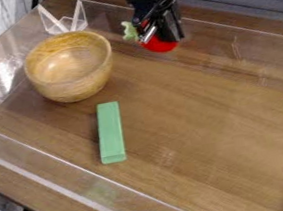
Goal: Move the red object to the left side of the table
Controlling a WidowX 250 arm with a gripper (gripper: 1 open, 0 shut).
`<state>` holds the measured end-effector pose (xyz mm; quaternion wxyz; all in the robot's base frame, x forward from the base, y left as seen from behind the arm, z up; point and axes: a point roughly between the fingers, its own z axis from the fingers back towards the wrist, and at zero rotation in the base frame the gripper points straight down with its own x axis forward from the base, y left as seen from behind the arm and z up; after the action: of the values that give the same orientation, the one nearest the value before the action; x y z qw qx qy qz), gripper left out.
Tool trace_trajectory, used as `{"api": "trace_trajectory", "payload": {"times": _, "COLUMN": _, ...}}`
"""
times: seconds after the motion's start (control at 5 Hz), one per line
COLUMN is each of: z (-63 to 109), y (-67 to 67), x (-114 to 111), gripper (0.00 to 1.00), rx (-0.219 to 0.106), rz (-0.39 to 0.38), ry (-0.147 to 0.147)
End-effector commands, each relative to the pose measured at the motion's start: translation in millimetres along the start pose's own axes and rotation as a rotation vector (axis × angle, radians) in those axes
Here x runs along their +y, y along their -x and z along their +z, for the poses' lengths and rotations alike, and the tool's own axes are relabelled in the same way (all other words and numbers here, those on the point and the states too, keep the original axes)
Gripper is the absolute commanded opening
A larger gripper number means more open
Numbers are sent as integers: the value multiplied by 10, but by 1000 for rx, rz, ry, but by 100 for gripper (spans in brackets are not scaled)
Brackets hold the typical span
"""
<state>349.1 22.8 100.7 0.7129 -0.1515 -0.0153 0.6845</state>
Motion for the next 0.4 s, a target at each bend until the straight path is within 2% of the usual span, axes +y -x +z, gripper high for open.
{"api": "trace_trajectory", "payload": {"times": 0.0, "z": 305, "y": -2, "x": -77, "gripper": 0, "rx": -18, "rz": -5, "ry": 87}}
{"api": "trace_trajectory", "payload": {"times": 0.2, "z": 330, "y": -13, "x": -67, "gripper": 0, "rx": -18, "rz": -1, "ry": 89}}
